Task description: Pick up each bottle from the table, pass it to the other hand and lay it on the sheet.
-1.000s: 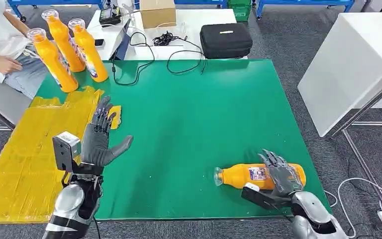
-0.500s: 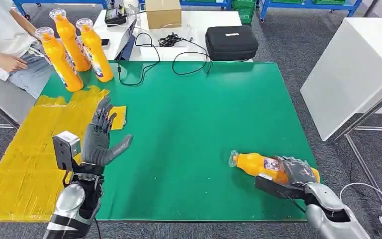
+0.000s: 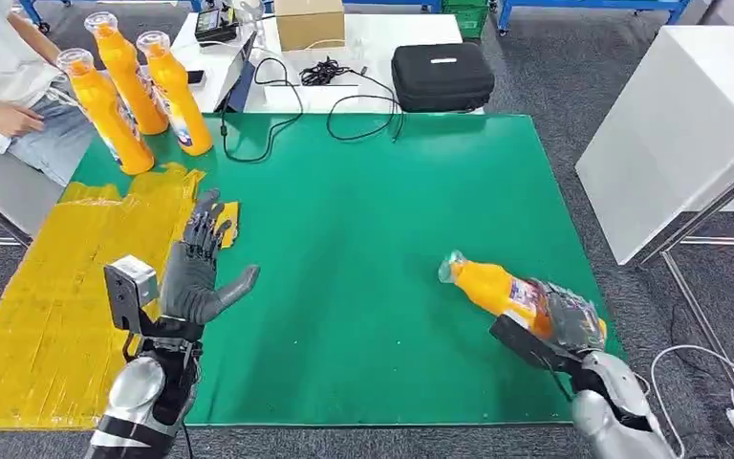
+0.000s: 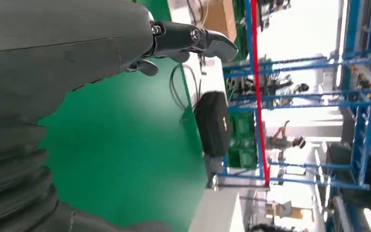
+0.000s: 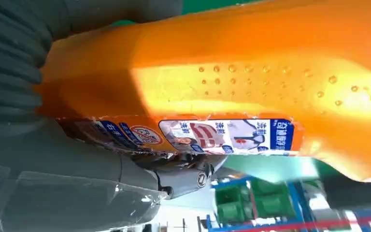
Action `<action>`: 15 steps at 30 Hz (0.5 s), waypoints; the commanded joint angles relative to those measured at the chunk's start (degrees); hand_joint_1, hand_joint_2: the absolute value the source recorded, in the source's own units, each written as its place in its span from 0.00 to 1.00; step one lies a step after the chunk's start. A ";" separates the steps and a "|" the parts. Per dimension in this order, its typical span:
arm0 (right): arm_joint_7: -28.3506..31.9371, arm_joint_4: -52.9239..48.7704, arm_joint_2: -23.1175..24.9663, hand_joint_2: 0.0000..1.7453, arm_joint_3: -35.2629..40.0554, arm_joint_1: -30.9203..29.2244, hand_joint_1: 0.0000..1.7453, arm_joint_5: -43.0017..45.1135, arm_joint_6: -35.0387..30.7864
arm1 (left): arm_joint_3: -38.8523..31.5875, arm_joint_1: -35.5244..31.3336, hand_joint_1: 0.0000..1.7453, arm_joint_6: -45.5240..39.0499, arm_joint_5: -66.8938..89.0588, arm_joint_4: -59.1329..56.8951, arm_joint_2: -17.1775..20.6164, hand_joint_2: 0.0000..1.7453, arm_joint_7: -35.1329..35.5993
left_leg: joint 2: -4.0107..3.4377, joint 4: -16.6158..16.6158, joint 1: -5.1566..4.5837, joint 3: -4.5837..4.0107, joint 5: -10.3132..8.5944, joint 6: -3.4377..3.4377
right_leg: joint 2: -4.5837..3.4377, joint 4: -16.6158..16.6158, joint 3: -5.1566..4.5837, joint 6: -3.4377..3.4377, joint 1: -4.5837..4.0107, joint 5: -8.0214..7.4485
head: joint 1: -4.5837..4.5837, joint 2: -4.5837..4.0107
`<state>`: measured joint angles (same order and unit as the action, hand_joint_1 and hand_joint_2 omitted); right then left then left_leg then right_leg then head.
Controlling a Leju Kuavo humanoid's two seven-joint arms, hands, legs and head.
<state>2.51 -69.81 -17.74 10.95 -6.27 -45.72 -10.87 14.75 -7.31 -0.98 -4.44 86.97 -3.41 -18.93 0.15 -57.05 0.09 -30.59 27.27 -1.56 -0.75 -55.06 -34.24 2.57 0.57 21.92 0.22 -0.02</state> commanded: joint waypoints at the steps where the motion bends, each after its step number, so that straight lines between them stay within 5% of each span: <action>1: 8.92 -4.88 13.92 1.00 -7.27 -0.75 1.00 7.31 -8.23 | 3.92 -0.89 0.00 2.94 0.27 -0.95 2.44 1.00 1.27 | 0.05 0.04 0.05 -0.03 -0.02 0.09 | 0.06 0.02 -0.03 -0.08 -0.08 0.02 | 0.04 0.00; 4: 14.39 -8.51 19.39 1.00 -5.71 -3.11 1.00 13.85 -12.20 | 7.22 -3.18 0.00 5.48 0.56 -3.04 2.91 1.00 1.78 | -0.12 0.04 0.11 -0.19 -0.02 0.11 | -0.04 -0.07 -0.15 -0.12 -0.12 0.01 | 0.07 0.00; 15: 16.24 -4.01 22.24 1.00 -0.87 -12.71 1.00 24.35 -9.33 | 11.74 -9.20 0.00 7.74 -3.04 -7.85 2.16 1.00 2.72 | -0.11 -0.06 0.08 -0.44 -0.06 0.07 | 0.02 -0.21 -0.42 -0.09 -0.08 -0.01 | 0.11 0.00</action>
<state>18.18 -77.94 -0.53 7.67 -9.60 -27.81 -23.19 21.00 -9.69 5.72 -5.46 86.03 -2.67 -16.68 0.24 -57.04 0.19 -31.05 27.17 -1.55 -0.58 -55.19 -34.60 2.54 0.49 21.95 0.33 -0.02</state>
